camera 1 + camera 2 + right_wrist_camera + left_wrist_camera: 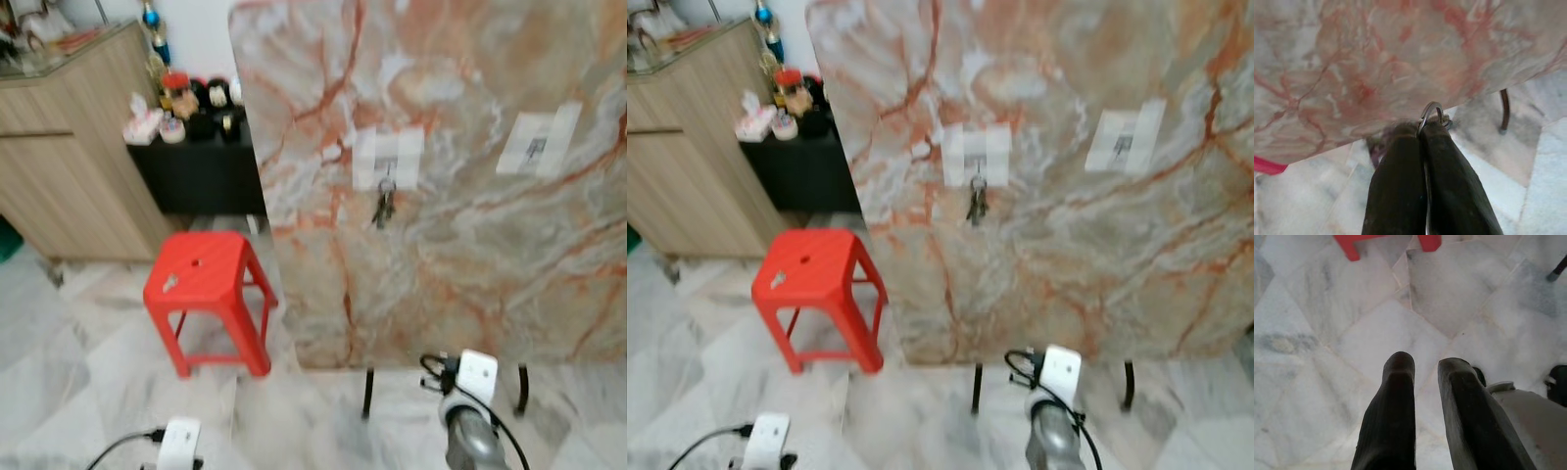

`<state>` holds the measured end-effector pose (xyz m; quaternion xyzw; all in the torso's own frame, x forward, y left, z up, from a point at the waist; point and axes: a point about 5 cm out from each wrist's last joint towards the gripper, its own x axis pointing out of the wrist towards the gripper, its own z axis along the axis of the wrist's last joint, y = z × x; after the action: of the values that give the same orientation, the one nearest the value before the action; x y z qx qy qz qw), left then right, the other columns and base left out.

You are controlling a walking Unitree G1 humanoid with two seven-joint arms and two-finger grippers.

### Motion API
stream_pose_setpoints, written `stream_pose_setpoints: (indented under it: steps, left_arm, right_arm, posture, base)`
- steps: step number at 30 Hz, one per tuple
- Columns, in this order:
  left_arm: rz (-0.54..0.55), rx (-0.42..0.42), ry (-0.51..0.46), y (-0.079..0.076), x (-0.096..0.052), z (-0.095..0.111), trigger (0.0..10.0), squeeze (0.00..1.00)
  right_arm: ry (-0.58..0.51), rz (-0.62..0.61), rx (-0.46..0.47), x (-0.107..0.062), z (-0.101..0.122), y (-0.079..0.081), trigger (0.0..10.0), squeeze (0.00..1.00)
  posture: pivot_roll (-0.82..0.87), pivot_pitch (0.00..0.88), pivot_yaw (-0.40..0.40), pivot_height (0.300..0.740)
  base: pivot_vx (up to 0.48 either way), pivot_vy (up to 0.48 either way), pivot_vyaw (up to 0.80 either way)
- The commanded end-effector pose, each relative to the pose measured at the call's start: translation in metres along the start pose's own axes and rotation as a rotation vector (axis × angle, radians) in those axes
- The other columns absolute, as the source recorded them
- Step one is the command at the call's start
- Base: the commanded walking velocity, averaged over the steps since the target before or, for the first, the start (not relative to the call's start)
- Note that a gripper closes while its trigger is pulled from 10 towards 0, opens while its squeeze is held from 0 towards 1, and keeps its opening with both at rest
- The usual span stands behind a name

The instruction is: Hang keys on a hook

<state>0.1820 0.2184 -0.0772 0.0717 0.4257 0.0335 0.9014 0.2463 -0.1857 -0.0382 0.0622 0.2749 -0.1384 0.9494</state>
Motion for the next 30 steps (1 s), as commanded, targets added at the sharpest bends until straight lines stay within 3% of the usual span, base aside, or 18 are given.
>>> stream_pose_setpoints:
  steps: [1, 25, 30]
  left_arm:
    - [0.005, 0.008, 0.016, 0.0042, -0.0015, -0.0054, 10.0, 0.0]
    - [0.001, 0.011, 0.019, 0.0048, -0.0013, -0.0047, 10.0, 0.0]
    - [-0.002, 0.012, 0.019, 0.0043, -0.0012, -0.0047, 10.0, 0.0]
  right_arm:
    - [-0.007, 0.012, 0.0, -0.0002, 0.0007, 0.0043, 10.0, 0.0]
    - [-0.015, 0.002, 0.003, 0.0004, 0.0027, 0.0032, 10.0, 0.0]
    - [-0.016, 0.002, 0.0, 0.0005, 0.0029, 0.0032, 10.0, 0.0]
  posture:
    - [-0.06, 0.0, 0.043, 0.74]
    - [-0.06, 0.0, 0.042, 0.74]
    - [-0.06, 0.0, 0.041, 0.74]
  base:
    - [0.0, 0.0, 0.0]
    - [0.0, 0.0, 0.0]
    - [0.245, 0.0, 0.0]
